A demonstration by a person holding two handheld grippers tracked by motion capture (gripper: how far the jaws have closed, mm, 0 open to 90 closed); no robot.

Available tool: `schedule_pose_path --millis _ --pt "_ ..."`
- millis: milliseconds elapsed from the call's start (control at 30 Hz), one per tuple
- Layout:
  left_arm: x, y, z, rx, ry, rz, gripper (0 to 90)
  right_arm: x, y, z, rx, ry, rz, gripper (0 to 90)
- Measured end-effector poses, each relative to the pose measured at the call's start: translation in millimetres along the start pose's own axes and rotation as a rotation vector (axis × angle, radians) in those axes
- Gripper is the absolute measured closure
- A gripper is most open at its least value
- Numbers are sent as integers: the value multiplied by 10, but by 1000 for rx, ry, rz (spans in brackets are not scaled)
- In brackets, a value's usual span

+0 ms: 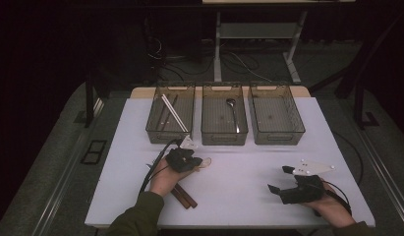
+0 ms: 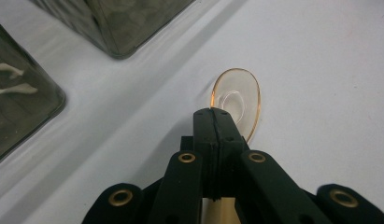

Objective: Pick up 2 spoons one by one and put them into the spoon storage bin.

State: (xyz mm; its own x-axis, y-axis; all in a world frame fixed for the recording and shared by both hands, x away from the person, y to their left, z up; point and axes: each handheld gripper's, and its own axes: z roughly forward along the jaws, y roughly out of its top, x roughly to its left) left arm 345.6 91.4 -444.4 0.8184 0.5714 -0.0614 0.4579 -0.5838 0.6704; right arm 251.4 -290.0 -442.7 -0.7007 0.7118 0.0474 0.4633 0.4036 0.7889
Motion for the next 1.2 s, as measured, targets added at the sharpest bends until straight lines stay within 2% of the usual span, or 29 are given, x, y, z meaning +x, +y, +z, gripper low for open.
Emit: schedule_pose_path --millis 100,233,300,367,433,567,700,867,1067,1200 --pt "9 6 -64 -31 8 -4 848 -1 0 2 1 -1 -3 136" --pt "16 -29 -202 -64 -1 -36 703 -1 0 -3 2 -3 -5 136" --pt "15 -79 -232 -50 -11 -50 623 -2 0 0 4 -5 -7 136" --pt "-9 -126 -242 -32 -17 -53 592 4 0 3 6 -5 -13 136" --pt "-38 -151 -240 -12 -1 -40 587 12 0 4 8 -5 -18 136" --pt "-33 -158 -242 -14 -7 -50 601 15 1 5 10 -8 -21 136" --pt "-28 -139 -220 -38 -26 -64 599 16 0 8 12 -8 -22 136" --pt "-13 -109 -171 -40 -36 -67 599 22 0 16 16 -5 -30 136" --pt "-26 -109 -135 -26 -54 -64 603 24 -1 23 20 -5 -35 136" --pt "-37 -111 -123 -16 -76 -64 642 25 -2 20 23 -7 -40 136"
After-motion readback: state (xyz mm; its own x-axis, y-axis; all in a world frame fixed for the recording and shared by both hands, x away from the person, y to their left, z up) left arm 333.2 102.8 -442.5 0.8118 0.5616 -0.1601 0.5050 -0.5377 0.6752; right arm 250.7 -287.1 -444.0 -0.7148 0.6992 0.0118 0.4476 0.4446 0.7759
